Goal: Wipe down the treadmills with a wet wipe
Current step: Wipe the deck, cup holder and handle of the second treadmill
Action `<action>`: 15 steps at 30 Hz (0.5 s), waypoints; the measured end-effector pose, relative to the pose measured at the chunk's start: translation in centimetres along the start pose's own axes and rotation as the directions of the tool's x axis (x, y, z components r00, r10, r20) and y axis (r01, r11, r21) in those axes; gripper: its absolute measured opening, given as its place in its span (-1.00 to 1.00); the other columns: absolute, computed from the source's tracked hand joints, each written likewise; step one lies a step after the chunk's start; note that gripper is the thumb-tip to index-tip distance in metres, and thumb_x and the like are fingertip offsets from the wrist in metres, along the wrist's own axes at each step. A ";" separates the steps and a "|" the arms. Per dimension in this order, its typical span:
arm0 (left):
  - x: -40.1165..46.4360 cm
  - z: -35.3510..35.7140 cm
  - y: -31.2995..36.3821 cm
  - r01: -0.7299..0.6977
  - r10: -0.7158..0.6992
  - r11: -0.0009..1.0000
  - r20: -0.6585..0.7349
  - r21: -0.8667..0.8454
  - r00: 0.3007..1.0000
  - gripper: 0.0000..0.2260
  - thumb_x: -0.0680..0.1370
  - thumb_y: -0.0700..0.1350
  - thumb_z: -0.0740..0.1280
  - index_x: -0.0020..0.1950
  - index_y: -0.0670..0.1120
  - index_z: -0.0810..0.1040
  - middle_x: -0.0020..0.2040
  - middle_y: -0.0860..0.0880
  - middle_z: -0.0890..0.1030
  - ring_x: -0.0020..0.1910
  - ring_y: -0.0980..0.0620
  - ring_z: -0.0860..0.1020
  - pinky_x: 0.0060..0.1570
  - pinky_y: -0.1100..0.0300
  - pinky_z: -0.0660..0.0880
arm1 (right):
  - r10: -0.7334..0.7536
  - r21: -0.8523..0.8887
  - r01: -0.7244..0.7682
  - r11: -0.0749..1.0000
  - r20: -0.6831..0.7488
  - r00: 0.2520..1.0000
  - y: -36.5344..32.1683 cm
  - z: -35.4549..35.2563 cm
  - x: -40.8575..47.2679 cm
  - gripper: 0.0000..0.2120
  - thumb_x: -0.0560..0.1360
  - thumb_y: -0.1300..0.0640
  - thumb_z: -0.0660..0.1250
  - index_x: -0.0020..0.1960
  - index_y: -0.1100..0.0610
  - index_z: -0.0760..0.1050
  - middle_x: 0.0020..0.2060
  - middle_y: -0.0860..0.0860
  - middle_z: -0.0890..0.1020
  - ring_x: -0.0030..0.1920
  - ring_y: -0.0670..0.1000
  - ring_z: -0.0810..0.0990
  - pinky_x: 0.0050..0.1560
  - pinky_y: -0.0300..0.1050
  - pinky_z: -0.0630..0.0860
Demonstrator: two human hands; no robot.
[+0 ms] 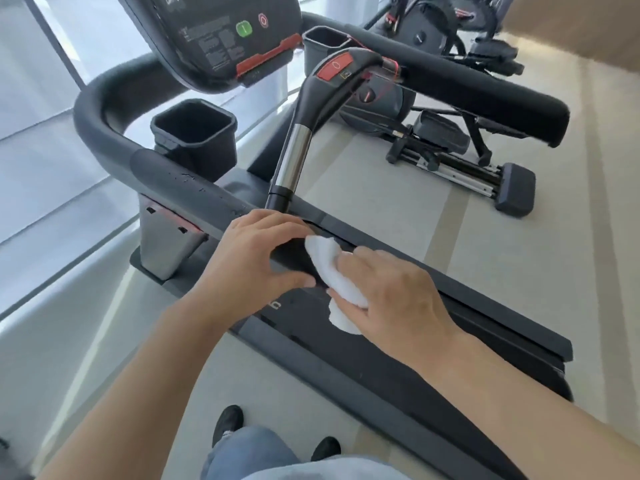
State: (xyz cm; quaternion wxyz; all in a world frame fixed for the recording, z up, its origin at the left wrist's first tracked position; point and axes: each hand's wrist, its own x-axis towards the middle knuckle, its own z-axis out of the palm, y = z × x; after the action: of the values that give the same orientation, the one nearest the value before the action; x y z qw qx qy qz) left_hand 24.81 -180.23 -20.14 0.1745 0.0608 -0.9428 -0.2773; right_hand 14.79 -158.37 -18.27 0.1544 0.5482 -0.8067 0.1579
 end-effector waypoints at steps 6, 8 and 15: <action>-0.3 1.0 0.0 -0.008 0.008 0.999 -0.013 0.051 1.000 -0.45 0.40 0.17 0.63 0.37 0.24 0.61 0.35 0.25 0.57 0.47 0.04 0.39 0.54 -0.09 0.18 | -0.242 -0.056 0.244 0.968 0.037 0.970 3.9 -3.3 -6.2 -0.78 0.37 0.29 0.42 -0.12 0.06 0.45 -0.29 -0.05 0.42 -0.31 0.05 0.39 -0.30 -0.19 0.21; -0.4 1.1 0.0 0.000 0.001 0.999 -0.019 0.048 1.000 -0.46 0.40 0.14 0.64 0.37 0.23 0.62 0.35 0.26 0.57 0.46 0.05 0.39 0.55 -0.11 0.19 | -0.301 -0.073 0.302 0.950 0.028 0.953 3.7 -3.0 -6.0 -0.74 0.34 0.34 0.37 -0.16 0.06 0.38 -0.31 -0.04 0.38 -0.33 0.05 0.34 -0.34 -0.16 0.20; 0.4 -1.1 0.0 -0.021 0.019 1.000 0.084 0.020 0.996 -0.44 0.45 -0.26 0.58 0.37 0.16 0.66 0.28 0.30 0.57 0.40 0.07 0.44 0.45 0.19 0.24 | -0.419 -0.097 0.421 0.902 0.043 0.907 -0.3 1.3 1.6 -0.64 0.27 0.37 0.29 -0.05 0.02 0.35 -0.32 -0.01 0.43 -0.35 0.09 0.43 -0.33 -0.13 0.20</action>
State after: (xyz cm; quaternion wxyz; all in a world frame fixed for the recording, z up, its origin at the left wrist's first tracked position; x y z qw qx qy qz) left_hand 24.85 -180.87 -19.23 0.1369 0.0413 -0.9527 -0.2681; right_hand 14.40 -160.36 -18.76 0.2044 0.7019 -0.6784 0.0728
